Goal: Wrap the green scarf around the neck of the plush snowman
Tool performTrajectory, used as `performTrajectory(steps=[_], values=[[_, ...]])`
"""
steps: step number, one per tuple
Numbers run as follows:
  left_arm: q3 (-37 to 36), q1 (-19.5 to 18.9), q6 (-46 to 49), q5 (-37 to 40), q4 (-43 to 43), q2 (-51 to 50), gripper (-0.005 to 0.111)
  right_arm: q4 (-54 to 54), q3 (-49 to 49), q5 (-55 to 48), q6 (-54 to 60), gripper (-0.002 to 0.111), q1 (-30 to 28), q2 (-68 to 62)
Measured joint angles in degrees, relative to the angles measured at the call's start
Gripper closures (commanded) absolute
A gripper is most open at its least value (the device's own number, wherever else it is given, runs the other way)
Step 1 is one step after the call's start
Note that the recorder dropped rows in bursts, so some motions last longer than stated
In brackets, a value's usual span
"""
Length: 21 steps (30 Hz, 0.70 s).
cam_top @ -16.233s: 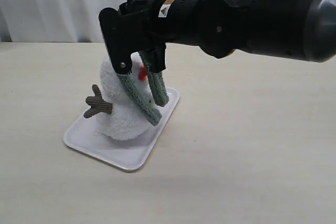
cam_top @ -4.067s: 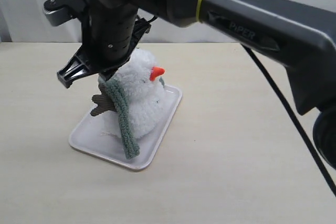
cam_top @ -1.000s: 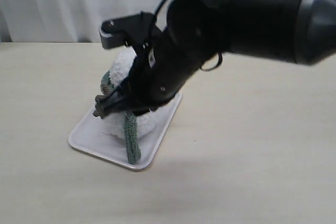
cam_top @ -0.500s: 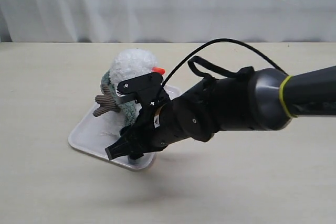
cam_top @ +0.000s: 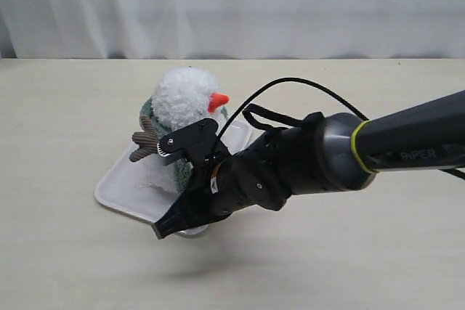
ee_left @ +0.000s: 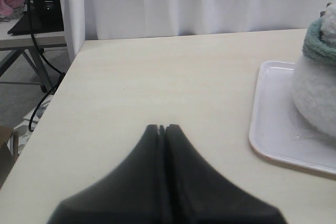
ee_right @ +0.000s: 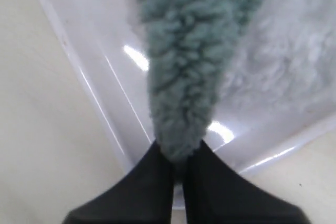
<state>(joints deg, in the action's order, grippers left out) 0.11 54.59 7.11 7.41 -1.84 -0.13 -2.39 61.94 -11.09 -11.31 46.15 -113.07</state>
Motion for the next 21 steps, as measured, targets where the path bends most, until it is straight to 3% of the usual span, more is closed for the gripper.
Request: performTrajectory(steps=[5,15,21], values=[[0.0,0.0,0.0,0.0,0.0,0.0,0.107,-8.01,3.26,-12.4,-0.36,0.104,0.0,3.66],[0.0,0.0,0.0,0.0,0.0,0.0,0.107,-34.18,6.85,-35.75,-15.81,0.104,0.0,4.76],[0.0,0.0,0.0,0.0,0.0,0.0,0.107,-38.18,6.85,-36.52,-17.93,0.104,0.0,1.66]])
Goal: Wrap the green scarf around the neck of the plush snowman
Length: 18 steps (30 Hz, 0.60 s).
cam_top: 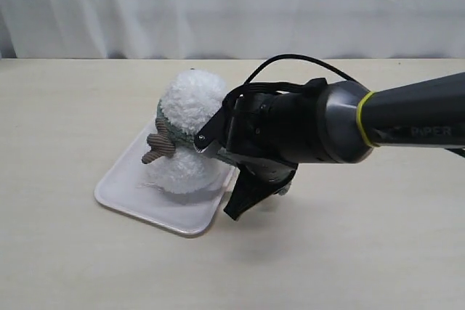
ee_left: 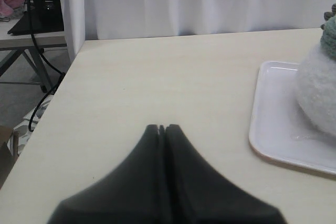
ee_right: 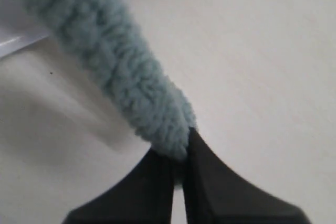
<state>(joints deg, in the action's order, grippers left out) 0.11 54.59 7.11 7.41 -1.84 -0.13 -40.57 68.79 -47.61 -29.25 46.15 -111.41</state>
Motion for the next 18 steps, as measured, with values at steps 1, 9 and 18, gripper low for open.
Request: performTrajectory(steps=[1,9,18], values=[[0.0,0.0,0.0,0.0,0.0,0.0,0.107,0.0,0.0,0.97,-0.13,0.104,0.0,-0.15],[0.0,0.0,0.0,0.0,0.0,0.0,0.107,-1.81,0.0,7.48,-0.13,0.088,0.0,-0.15],[0.0,0.0,0.0,0.0,0.0,0.0,0.107,3.59,0.0,6.41,0.59,0.049,0.0,0.73]])
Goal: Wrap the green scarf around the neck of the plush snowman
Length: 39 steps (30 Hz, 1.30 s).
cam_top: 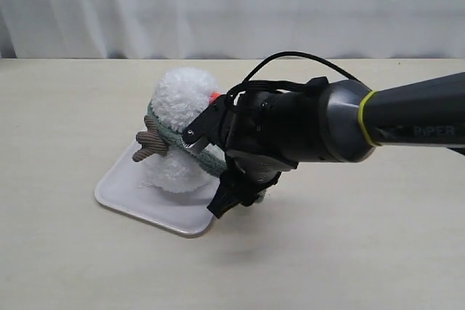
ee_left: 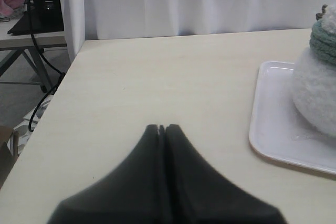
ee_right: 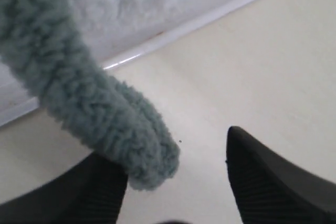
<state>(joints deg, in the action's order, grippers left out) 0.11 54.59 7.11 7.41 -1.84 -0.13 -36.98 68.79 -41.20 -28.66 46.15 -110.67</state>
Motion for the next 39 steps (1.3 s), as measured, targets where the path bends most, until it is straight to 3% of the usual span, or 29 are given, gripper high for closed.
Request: performTrajectory(steps=[11,13,16,19,22,33,39], values=[[0.0,0.0,0.0,0.0,0.0,0.0,0.107,22.05,0.0,-5.04,16.7,0.049,0.0,12.34],[0.0,0.0,0.0,0.0,0.0,0.0,0.107,38.06,0.0,-5.04,30.51,0.049,0.11,13.59],[0.0,0.0,0.0,0.0,0.0,0.0,0.107,47.61,0.0,-4.79,43.18,0.059,3.48,11.92],[0.0,0.0,0.0,0.0,0.0,0.0,0.107,40.9,0.63,-3.72,39.25,0.059,8.49,6.73],[0.0,0.0,0.0,0.0,0.0,0.0,0.107,32.75,4.48,-2.65,34.14,0.059,8.05,0.51],[0.0,0.0,0.0,0.0,0.0,0.0,0.107,28.03,9.35,0.5,34.97,0.06,8.05,-9.63],[0.0,0.0,0.0,0.0,0.0,0.0,0.107,19.7,9.81,3.45,27.21,0.062,8.05,-11.07]])
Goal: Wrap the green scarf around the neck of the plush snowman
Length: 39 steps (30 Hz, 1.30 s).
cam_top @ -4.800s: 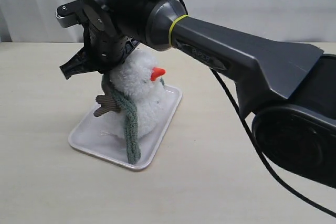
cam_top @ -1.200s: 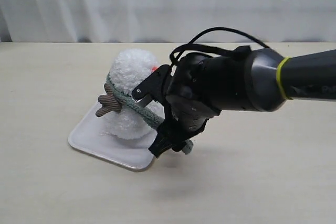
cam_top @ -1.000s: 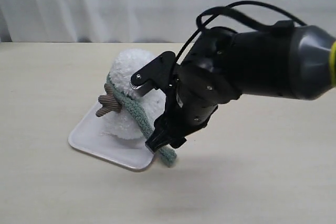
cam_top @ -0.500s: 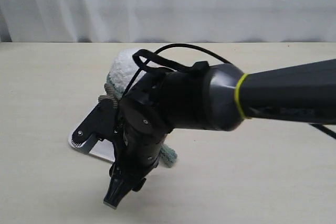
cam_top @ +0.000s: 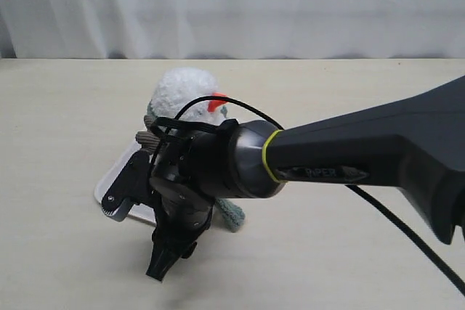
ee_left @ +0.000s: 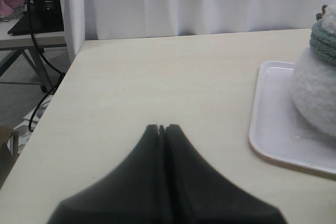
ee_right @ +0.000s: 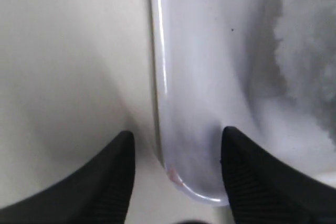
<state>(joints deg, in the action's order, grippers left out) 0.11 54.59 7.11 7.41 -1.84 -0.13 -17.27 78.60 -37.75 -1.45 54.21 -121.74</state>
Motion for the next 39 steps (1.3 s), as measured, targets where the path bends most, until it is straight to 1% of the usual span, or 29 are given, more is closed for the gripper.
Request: performTrajectory(steps=[2,6,11,13,17,23,29,32,35,39], values=[[0.0,0.0,0.0,0.0,0.0,0.0,0.107,-0.79,0.0,0.76,-1.19,0.069,0.0,-0.1],[0.0,0.0,0.0,0.0,0.0,0.0,0.107,-1.14,0.0,1.27,-1.99,0.087,0.0,-0.27],[0.0,0.0,0.0,0.0,0.0,0.0,0.107,-1.23,0.0,2.18,-2.22,0.104,0.0,-0.62],[0.0,0.0,0.0,0.0,0.0,0.0,0.107,-1.35,0.0,3.41,-2.11,0.104,0.0,-0.62],[0.0,0.0,0.0,0.0,0.0,0.0,0.107,2.17,0.0,6.41,-2.11,0.104,0.0,-0.71],[0.0,0.0,0.0,0.0,0.0,0.0,0.107,13.9,0.24,12.05,-2.11,0.104,0.0,-0.73],[0.0,0.0,0.0,0.0,0.0,0.0,0.107,22.87,4.33,12.89,-2.23,0.103,0.0,-0.83],[0.0,0.0,0.0,0.0,0.0,0.0,0.107,23.61,7.27,12.18,-2.23,0.095,0.0,-0.83],[0.0,0.0,0.0,0.0,0.0,0.0,0.107,23.25,10.84,6.91,-2.23,0.084,0.0,-0.83],[0.0,0.0,0.0,0.0,0.0,0.0,0.107,19.5,13.17,-2.36,-3.76,0.066,-0.1,0.83]])
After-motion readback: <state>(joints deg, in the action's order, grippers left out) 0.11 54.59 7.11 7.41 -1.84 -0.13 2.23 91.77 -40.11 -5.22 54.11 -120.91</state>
